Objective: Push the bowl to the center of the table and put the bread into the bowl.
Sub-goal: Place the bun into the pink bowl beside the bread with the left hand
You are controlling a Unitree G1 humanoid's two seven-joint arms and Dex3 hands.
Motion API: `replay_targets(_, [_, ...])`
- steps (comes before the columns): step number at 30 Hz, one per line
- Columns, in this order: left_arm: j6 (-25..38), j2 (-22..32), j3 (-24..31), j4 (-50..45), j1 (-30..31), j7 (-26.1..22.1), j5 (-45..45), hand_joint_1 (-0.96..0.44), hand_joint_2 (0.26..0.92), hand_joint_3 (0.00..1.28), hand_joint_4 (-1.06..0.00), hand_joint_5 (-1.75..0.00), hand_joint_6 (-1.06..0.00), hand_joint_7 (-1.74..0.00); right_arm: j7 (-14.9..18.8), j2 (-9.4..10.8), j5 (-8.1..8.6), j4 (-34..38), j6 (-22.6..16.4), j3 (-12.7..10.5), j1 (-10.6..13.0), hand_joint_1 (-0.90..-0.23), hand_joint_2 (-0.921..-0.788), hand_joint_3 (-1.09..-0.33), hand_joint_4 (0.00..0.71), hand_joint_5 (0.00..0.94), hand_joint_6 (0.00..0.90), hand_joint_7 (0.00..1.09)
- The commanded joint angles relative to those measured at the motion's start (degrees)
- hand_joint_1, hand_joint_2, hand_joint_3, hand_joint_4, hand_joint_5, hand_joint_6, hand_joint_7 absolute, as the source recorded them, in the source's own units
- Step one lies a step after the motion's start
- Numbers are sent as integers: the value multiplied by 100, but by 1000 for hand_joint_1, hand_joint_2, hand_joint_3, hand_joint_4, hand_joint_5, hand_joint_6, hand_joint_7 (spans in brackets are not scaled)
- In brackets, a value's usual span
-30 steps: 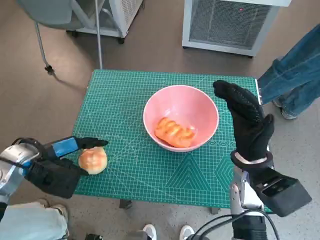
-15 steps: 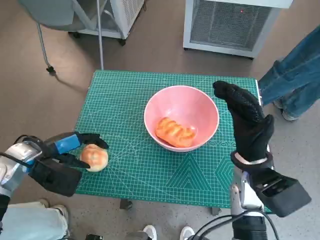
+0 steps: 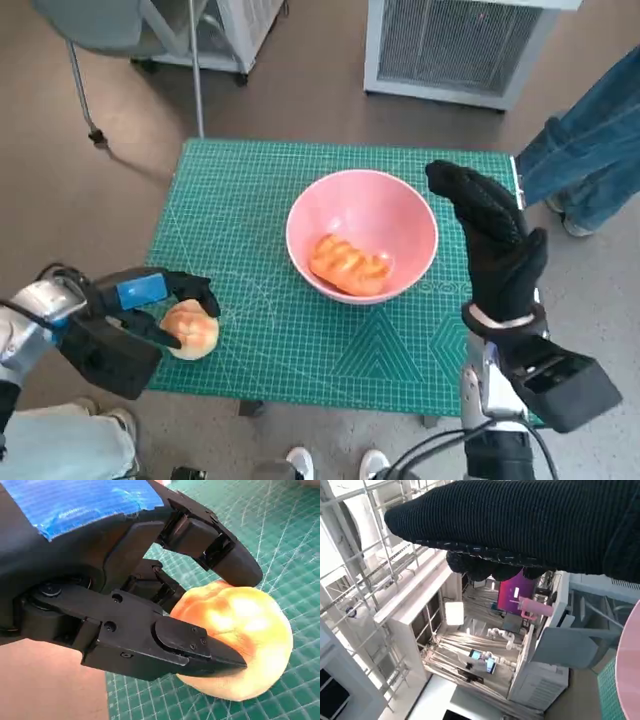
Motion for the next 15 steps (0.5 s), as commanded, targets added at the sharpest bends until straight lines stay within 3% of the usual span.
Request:
replay_targets(1, [4,15,262,-155,-432,-207,-414,0,920,69,-661,-1149,-651,-1190,-39,6,-23,76,65,-9,88,-638,-921,-807,232,21,-1,661])
replay_targets(15, [426,-169,699,-670,-1480,-532,-890,1,920,48,-661,-1220,-700,-1068,-13,-10,3,80,57,-24,82,-632,-921,-809,231,22,-1,660])
